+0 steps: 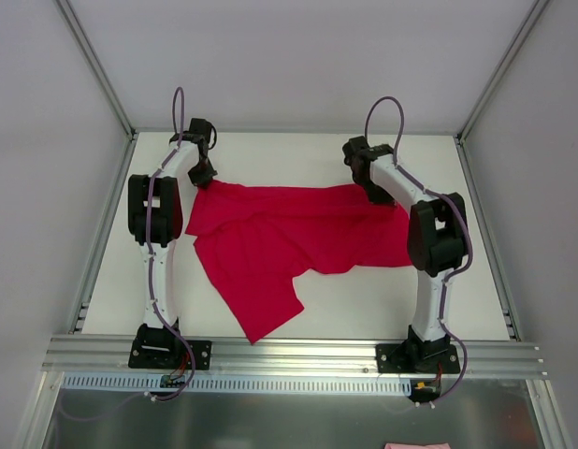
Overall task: Fold and stack the t-shirts
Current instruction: Fold the flattened tshirt in 1/3 of the way
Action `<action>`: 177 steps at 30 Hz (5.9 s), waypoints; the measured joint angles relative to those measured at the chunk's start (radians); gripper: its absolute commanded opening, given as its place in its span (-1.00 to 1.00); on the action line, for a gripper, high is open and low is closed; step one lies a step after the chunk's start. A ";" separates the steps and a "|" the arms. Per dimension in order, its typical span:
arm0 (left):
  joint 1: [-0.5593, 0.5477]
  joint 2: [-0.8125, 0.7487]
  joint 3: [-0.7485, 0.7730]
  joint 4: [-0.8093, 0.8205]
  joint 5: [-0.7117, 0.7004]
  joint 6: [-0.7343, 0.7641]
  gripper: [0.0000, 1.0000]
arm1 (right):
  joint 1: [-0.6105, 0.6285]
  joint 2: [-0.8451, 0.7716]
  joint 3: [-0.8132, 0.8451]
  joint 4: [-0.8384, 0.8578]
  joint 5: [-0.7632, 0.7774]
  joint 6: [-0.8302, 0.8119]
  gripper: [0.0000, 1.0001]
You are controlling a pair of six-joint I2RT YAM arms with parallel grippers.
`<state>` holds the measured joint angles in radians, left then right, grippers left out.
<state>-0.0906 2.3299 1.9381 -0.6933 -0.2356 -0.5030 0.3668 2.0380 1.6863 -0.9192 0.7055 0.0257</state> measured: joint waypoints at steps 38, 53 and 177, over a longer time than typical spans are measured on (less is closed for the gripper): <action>-0.002 -0.140 -0.150 0.021 0.076 0.020 -1.00 | 0.006 -0.137 -0.214 0.104 -0.252 0.003 -0.11; -0.002 -0.148 -0.137 0.021 0.073 0.033 -0.79 | -0.101 -0.084 -0.251 0.130 -0.153 0.069 -0.10; -0.325 -0.782 -0.972 0.217 0.204 -0.276 -0.49 | -0.211 -0.423 -0.363 0.050 -0.567 0.043 -0.03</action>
<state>-0.4156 1.5478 0.9657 -0.4767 -0.0311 -0.7788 0.1558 1.6146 1.3235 -0.8688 0.1383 0.0689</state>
